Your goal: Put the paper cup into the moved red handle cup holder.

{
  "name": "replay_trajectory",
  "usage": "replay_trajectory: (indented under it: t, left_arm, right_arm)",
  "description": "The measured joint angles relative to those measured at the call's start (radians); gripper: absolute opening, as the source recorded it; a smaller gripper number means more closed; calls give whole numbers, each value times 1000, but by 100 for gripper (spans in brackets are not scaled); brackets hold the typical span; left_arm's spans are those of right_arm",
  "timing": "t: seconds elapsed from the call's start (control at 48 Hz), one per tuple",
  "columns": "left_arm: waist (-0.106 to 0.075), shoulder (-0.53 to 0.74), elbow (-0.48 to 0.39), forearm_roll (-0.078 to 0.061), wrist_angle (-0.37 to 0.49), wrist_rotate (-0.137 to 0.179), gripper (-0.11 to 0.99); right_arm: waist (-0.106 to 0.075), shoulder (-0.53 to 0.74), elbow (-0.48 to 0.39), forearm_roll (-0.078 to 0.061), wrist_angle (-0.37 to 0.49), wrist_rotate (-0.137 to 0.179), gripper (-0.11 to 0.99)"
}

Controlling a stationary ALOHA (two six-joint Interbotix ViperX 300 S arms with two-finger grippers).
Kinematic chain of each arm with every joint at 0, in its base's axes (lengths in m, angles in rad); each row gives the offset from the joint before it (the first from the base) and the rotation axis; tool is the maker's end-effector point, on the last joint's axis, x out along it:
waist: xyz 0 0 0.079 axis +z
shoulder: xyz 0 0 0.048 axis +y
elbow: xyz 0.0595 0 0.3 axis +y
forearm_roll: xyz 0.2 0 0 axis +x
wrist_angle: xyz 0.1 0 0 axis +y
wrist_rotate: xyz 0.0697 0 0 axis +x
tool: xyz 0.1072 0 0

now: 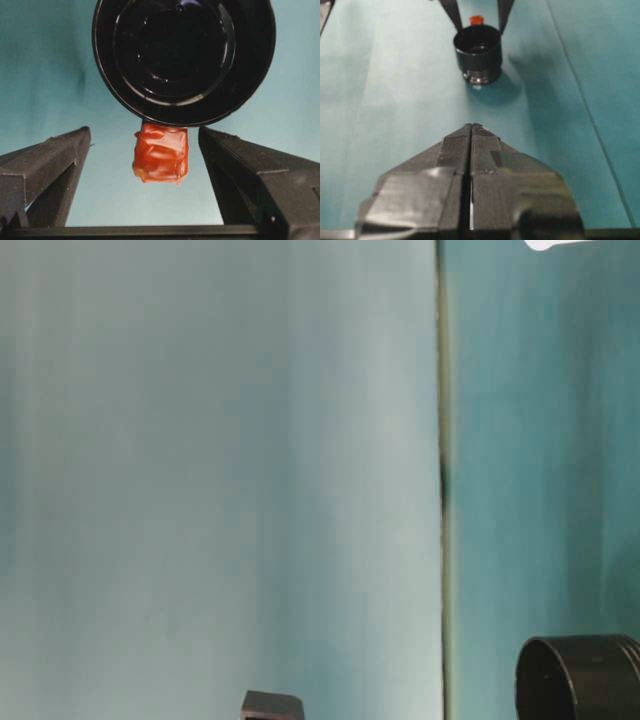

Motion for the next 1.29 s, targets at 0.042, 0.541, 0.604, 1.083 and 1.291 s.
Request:
replay_trajectory:
  t: [0.042,0.541,0.604,1.083,1.291]
  left_arm:
    - [0,0,0,0,2,0,95]
    - [-2,0,0,0,0,2,69]
    - [-5,-2,0,0,0,0,48]
    - [-28,-2,-2,0,0,3,27]
    - [-29,-41,-26,-2,18,14,27]
  right_arm:
    - [2,0,-2,0,0,0,-11]
    - [0,0,0,0,0,0,-11]
    - [0,0,0,0,0,0,-11]
    - [2,-6,-2,-2,0,0,-11]
    - [2,-8,-2,0,0,0,-11]
